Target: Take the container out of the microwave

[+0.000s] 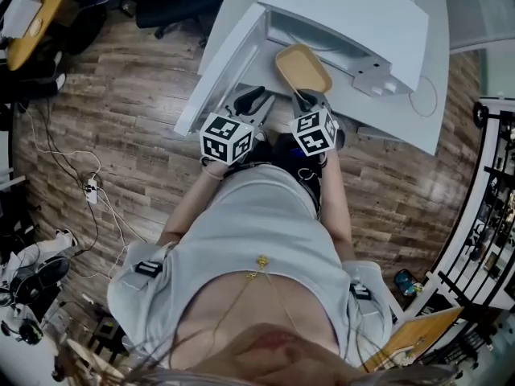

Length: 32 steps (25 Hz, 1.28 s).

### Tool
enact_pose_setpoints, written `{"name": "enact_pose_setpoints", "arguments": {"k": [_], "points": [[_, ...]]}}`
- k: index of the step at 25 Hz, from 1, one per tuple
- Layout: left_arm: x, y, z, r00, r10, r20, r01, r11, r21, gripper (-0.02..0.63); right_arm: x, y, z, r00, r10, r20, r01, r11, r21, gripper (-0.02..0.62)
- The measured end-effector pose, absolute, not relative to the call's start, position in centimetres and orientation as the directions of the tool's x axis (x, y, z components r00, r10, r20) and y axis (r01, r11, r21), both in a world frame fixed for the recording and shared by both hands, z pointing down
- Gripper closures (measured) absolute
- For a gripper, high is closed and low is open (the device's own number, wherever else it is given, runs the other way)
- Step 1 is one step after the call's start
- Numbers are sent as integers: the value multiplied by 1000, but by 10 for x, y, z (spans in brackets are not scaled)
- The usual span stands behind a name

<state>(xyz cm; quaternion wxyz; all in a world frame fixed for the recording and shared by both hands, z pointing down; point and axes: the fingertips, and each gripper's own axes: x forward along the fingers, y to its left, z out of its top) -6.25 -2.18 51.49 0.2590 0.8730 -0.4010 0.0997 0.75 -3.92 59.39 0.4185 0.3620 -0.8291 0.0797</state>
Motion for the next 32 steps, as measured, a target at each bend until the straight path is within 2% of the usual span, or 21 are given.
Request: {"name": "enact_pose_setpoints", "arguments": {"k": [32], "points": [[-55, -13, 521, 690, -619, 375, -724, -588, 361, 488, 0, -8, 569, -410, -572, 711, -674, 715, 187, 565]]}}
